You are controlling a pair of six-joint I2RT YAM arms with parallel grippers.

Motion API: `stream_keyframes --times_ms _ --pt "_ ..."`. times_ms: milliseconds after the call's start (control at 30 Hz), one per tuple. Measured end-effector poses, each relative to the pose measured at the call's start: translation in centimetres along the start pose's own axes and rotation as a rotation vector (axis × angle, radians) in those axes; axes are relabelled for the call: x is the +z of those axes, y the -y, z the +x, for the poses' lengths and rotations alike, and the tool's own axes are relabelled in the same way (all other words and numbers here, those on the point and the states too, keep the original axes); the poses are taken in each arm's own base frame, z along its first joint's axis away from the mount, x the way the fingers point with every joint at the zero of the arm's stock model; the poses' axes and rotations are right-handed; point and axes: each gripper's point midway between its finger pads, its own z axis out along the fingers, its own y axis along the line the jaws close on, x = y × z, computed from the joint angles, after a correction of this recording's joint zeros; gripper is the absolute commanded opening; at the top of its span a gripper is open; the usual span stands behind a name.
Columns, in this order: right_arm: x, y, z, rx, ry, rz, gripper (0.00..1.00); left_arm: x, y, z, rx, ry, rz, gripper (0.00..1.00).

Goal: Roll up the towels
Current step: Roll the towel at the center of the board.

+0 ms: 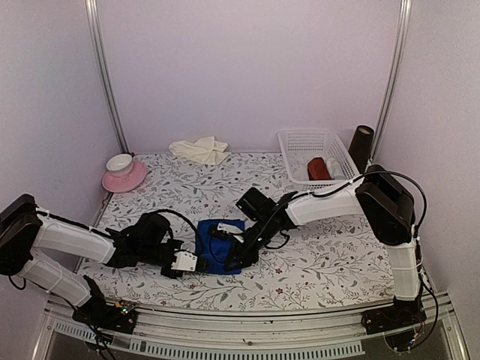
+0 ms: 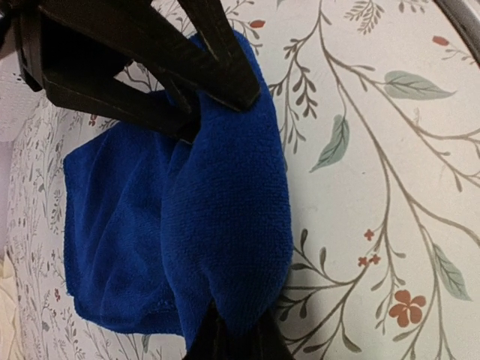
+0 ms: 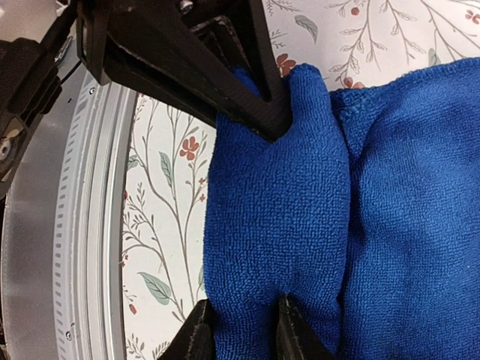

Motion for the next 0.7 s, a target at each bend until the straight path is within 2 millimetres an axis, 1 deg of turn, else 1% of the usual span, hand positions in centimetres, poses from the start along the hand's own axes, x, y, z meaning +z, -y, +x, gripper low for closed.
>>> stream_keyframes --times_ms 67,133,200,233,267,333,433,500,533,700 --pt "-0.3 0.1 0.1 -0.017 0.004 0.023 0.39 -0.1 0.0 -0.2 -0.013 -0.002 0.030 0.00" --pt "-1.1 0.0 0.2 -0.041 0.014 0.064 0.47 -0.3 -0.2 -0.5 -0.033 0.001 0.061 0.00" --pt "-2.3 -0.2 0.4 -0.070 0.027 0.114 0.52 -0.6 -0.6 -0.7 -0.068 0.003 0.093 0.00" --pt "-2.4 0.0 0.9 -0.067 0.019 0.134 0.54 -0.8 -0.8 -0.7 -0.087 0.002 0.105 0.00" --pt "-3.6 -0.5 0.2 -0.098 0.049 0.160 0.55 -1.0 -0.9 -0.6 -0.105 0.001 0.119 0.00" --pt "-4.9 -0.9 -0.5 -0.133 0.082 0.201 0.58 -1.3 -0.8 -0.5 -0.139 -0.003 0.146 0.00" --pt "-5.9 -1.7 -1.4 -0.199 0.127 0.253 0.60 -1.6 -0.4 -0.3 -0.195 -0.010 0.207 0.00" --pt "-6.0 -2.2 -1.7 -0.247 0.140 0.285 0.61 -1.6 -0.1 -0.2 -0.232 -0.014 0.254 0.00" --pt "-5.7 -2.6 -1.7 -0.273 0.141 0.292 0.61 -1.6 0.0 -0.3 -0.251 -0.014 0.276 0.00" --pt "-3.1 -5.0 -0.4 -0.405 0.108 0.292 0.62 -1.2 0.1 -0.3 -0.333 -0.017 0.363 0.00"
